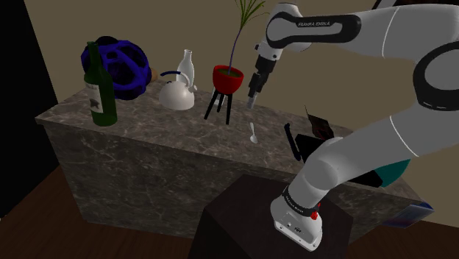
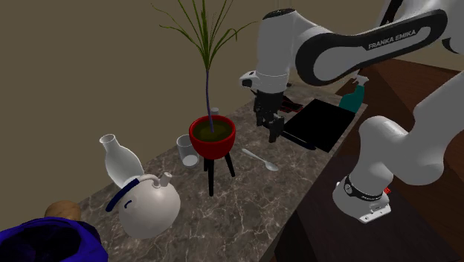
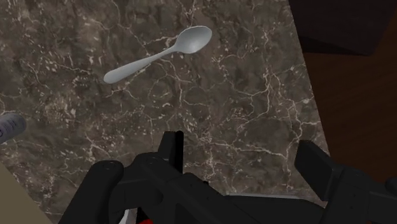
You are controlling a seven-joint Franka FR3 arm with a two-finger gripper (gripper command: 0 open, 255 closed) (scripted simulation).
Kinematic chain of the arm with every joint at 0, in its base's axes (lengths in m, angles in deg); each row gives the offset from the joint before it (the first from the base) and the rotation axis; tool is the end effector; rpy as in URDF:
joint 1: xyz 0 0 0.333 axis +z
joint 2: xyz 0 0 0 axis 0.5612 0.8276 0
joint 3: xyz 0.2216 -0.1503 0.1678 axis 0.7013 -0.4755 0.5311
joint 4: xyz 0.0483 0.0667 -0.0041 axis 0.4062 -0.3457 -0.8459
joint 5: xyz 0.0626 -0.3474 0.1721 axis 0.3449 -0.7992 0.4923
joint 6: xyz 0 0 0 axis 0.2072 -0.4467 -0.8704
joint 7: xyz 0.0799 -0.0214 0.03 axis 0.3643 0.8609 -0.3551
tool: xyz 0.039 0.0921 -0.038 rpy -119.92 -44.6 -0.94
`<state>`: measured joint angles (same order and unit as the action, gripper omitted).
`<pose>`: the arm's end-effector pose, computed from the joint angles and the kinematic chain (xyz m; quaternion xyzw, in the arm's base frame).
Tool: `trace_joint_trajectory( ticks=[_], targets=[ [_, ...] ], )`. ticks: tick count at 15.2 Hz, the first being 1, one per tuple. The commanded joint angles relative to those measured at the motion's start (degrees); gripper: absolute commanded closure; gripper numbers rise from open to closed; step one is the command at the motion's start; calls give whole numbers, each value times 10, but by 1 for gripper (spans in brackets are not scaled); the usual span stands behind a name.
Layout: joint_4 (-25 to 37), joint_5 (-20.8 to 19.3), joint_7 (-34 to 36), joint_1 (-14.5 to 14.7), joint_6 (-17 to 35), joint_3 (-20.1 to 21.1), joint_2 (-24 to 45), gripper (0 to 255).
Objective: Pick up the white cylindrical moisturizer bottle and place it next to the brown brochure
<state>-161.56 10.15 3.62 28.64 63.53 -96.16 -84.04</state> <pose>0.3959 -0.1158 0.5042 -0.9956 -0.0914 0.0099 0.0176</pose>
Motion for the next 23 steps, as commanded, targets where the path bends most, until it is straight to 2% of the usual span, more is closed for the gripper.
trace_joint_trajectory(
  ticks=[1, 7, 14, 18, 23],
  targets=[
    [19, -4, -24, -7, 15, -20, 33, 0],
    [92, 6, -93, -23, 50, -70, 140, 0],
    [207, 50, -179, -49, 68, -115, 280, 0],
    [290, 86, -226, -74, 64, -129, 366, 0],
    [417, 132, -274, -119, 41, -134, 480, 0]
  ],
)
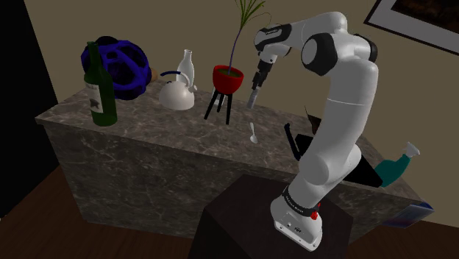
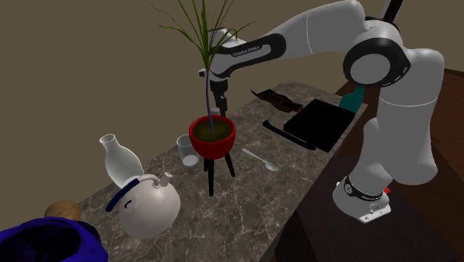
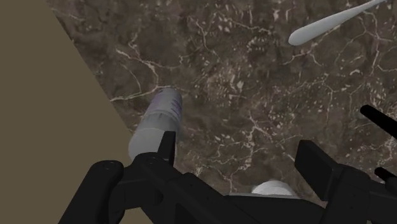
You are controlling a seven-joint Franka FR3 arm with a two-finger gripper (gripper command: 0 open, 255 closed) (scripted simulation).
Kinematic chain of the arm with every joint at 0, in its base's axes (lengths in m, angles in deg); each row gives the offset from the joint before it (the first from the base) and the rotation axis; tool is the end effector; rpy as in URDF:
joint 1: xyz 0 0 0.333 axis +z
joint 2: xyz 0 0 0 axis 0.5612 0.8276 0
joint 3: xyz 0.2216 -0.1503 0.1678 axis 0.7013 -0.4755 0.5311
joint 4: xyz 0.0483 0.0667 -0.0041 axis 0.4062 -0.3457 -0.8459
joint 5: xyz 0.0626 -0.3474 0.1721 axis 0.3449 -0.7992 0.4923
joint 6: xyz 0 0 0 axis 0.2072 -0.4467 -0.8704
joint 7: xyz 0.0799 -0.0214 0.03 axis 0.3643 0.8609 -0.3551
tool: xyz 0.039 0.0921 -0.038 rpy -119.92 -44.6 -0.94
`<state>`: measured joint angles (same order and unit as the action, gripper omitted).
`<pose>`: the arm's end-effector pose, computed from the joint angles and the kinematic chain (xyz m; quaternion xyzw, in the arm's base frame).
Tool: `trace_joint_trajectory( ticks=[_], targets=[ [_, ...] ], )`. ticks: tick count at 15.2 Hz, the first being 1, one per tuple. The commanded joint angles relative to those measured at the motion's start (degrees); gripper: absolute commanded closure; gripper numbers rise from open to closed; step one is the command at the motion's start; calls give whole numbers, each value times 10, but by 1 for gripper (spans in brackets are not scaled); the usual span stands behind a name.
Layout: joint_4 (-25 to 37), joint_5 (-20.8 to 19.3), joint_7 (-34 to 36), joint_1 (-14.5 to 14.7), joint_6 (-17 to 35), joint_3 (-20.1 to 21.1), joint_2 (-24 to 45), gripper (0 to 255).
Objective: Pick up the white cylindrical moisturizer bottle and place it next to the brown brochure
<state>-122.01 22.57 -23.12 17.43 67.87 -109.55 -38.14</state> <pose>0.5235 -0.3838 0.4255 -0.9971 -0.0731 0.0021 0.0198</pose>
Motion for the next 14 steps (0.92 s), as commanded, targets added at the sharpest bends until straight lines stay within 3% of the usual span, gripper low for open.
trace_joint_trajectory(
  ticks=[1, 5, 14],
  targets=[
    [50, 17, -14, -18, -9, 1, 44, 0],
    [164, 43, -35, -59, -41, 7, 130, 0],
    [124, 50, -40, -56, 10, 11, 143, 0]
  ],
)
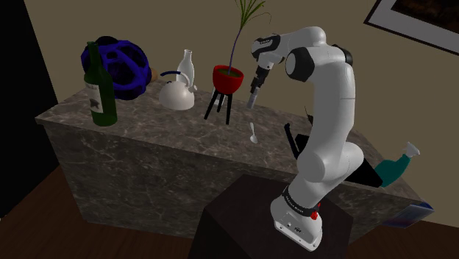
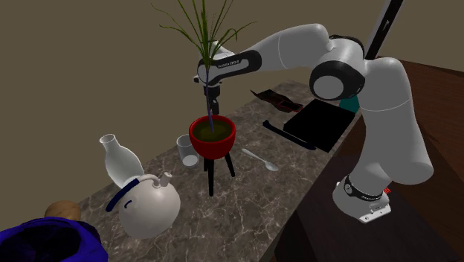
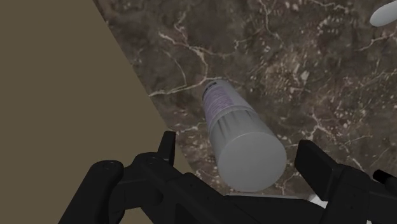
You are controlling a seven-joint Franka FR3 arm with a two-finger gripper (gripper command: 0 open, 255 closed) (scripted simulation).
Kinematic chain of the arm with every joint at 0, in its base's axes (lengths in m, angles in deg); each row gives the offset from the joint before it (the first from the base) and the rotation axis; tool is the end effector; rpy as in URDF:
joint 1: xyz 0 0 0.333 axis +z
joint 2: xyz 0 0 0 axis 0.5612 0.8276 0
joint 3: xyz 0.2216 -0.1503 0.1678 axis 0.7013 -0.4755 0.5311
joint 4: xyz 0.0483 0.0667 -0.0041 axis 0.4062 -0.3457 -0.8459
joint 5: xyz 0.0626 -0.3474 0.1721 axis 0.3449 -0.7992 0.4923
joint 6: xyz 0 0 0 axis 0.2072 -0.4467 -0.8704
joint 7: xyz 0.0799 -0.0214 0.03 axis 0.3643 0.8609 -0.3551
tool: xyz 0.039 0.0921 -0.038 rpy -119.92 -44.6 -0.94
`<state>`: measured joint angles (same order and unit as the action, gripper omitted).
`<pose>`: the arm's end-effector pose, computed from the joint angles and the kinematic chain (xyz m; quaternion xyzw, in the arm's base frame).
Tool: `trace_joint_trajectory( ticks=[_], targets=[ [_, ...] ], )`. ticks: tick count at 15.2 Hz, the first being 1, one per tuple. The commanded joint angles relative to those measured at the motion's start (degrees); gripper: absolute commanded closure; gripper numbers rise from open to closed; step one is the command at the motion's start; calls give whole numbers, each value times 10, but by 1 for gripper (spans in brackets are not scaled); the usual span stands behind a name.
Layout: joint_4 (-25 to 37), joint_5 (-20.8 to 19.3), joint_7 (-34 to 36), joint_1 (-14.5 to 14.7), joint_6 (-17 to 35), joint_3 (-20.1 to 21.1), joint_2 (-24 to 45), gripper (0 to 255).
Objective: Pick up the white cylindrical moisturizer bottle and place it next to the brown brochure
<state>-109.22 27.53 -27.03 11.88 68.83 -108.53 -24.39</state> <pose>0.5531 -0.4422 0.3740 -0.9975 -0.0692 -0.0055 0.0160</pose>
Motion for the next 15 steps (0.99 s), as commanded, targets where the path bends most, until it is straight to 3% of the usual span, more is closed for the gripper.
trace_joint_trajectory(
  ticks=[1, 6, 7, 15],
  targets=[
    [-4, 0, -1, 0, 0, 1, 5, 0],
    [-4, 0, -1, 0, 0, 1, 5, 0],
    [-3, 0, -1, 0, 0, 1, 6, 255],
    [-3, 0, -1, -1, 0, 1, 6, 255]
  ],
)
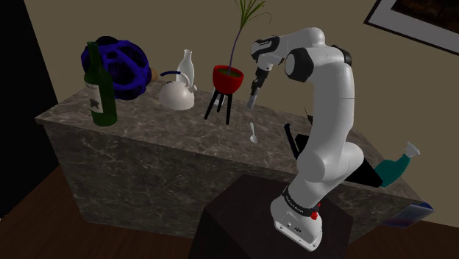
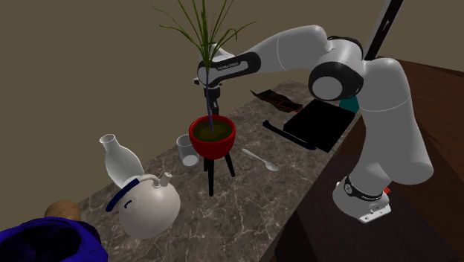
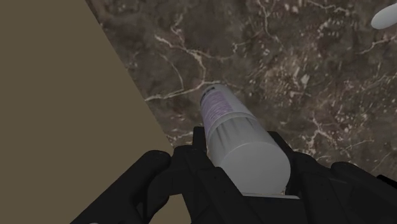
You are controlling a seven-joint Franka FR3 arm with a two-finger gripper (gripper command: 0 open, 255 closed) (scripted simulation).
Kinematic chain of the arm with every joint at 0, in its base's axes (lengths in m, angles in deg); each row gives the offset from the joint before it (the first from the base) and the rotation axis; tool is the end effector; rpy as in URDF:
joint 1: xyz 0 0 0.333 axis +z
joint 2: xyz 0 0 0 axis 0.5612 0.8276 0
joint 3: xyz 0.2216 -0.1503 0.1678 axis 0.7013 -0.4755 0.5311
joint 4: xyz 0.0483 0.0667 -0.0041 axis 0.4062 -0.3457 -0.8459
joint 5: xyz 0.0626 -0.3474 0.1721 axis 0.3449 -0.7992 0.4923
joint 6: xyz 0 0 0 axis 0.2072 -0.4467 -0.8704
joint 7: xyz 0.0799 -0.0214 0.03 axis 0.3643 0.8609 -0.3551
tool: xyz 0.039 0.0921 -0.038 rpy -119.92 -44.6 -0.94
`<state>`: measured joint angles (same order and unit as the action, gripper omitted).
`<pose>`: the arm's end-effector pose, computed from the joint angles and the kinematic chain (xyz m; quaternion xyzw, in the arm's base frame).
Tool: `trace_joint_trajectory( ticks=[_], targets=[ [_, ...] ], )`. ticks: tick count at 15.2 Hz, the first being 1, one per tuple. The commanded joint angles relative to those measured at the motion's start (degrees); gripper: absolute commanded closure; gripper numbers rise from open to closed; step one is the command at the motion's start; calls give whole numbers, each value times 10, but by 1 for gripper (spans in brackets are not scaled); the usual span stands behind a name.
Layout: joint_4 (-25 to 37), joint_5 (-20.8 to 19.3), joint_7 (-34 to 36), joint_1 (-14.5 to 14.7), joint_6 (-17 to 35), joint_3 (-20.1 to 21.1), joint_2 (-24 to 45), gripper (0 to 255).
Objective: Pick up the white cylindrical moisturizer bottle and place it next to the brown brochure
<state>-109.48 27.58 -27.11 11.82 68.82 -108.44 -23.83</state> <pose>0.5526 -0.4419 0.3651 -0.9974 -0.0693 0.0000 0.0204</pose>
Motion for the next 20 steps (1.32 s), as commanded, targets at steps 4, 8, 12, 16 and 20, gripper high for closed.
trace_joint_trajectory(
  ticks=[4, 8, 12, 16, 20],
  targets=[
    [12, -3, 3, 0, -19, -2, -7, 255],
    [31, -7, 6, -1, -45, -4, -15, 255],
    [54, -10, 9, -2, -72, -6, -20, 255],
    [80, -12, 12, -5, -101, -7, -23, 255],
    [111, -13, 15, -9, -132, -8, -23, 255]
  ],
)
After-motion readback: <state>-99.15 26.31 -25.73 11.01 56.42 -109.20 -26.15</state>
